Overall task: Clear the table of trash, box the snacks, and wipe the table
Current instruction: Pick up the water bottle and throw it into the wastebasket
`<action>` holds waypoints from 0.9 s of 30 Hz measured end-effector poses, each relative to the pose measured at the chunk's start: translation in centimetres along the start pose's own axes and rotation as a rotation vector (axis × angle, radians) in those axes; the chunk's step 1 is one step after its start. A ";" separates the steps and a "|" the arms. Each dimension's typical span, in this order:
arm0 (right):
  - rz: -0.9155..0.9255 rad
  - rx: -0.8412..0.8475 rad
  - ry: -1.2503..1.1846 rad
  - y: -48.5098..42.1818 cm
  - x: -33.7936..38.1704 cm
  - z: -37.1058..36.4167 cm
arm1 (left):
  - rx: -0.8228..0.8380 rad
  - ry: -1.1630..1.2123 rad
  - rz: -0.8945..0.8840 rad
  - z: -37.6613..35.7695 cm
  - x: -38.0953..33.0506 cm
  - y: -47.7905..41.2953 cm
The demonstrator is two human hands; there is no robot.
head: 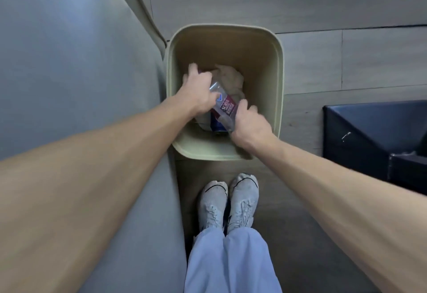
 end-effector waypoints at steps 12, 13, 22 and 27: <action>0.092 -0.202 0.150 8.2 -0.5 4.4 | 0.053 -0.157 -0.185 0.1 -1.2 7.0; 0.098 -0.208 0.143 10.3 -0.8 4.9 | 0.063 -0.139 -0.184 0.7 -1.5 8.8; 0.104 0.015 -0.082 31.8 -0.5 10.9 | 0.245 -0.053 -0.258 9.0 -9.0 32.8; 0.183 0.026 -0.217 44.6 0.7 16.4 | 0.174 -0.174 -0.103 15.3 -12.3 44.1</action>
Point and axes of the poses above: each hand's wrist, its own y-axis away from the middle knuckle, its own z-axis out of the back of the hand, x = y × z, the point moved 8 cm from there along -y, towards the middle knuckle, and after that the axes turned 12 degrees about y, right-handed, at the moved point
